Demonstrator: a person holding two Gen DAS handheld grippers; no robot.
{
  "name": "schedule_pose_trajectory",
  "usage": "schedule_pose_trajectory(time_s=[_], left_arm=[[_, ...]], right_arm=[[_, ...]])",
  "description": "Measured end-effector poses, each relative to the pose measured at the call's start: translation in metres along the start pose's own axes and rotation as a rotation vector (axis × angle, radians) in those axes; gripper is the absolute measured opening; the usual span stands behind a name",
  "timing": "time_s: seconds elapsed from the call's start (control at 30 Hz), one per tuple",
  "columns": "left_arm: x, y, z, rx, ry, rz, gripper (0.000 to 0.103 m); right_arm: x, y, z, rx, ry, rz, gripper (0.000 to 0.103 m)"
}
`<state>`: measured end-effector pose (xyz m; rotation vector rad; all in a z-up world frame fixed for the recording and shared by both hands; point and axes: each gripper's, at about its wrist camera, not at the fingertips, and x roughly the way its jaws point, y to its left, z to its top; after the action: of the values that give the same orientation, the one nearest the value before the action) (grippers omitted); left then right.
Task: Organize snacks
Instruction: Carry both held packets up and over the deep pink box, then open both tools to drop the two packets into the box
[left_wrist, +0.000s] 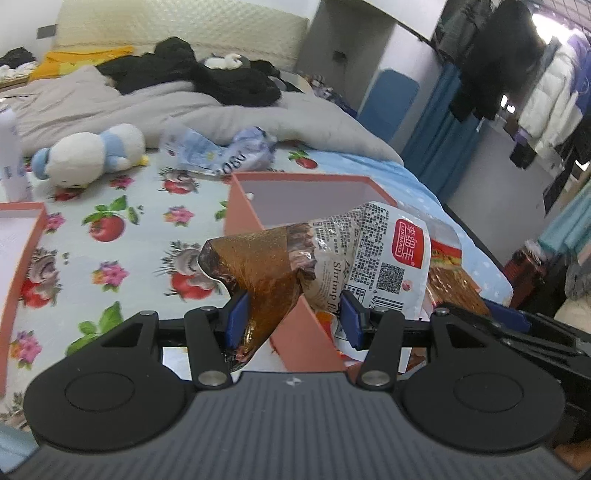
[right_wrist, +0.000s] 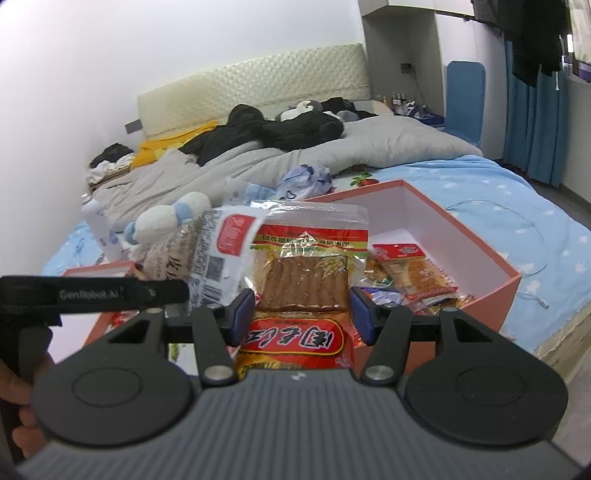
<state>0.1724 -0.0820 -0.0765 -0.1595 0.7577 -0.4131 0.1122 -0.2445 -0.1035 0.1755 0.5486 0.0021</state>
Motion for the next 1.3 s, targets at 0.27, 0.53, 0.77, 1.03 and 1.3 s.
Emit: schedule_pose_trajectory(time_s=[0.27, 0.53, 0.77, 1.03, 1.3], left_arm=[[0.054, -0.018, 0.030, 0.038, 0.043, -0.012, 0.058], [0.116, -0.026, 0.067, 0.063, 0.084, -0.017, 0.058], [0.168, -0.028, 0.090, 0.085, 0.124, -0.016, 0.058], [0.208, -0.015, 0.116, 0.082, 0.120, 0.000, 0.059], [0.216, -0.014, 0.120, 0.078, 0.139, 0.000, 0.074]], right_arm=[[0.032, -0.033, 0.015, 0.037, 0.013, -0.028, 0.058], [0.075, -0.063, 0.031, 0.065, 0.050, -0.064, 0.058], [0.121, -0.072, 0.040, 0.076, 0.093, -0.066, 0.058], [0.159, -0.089, 0.054, 0.092, 0.109, -0.073, 0.059], [0.170, -0.087, 0.053, 0.096, 0.155, -0.080, 0.067]])
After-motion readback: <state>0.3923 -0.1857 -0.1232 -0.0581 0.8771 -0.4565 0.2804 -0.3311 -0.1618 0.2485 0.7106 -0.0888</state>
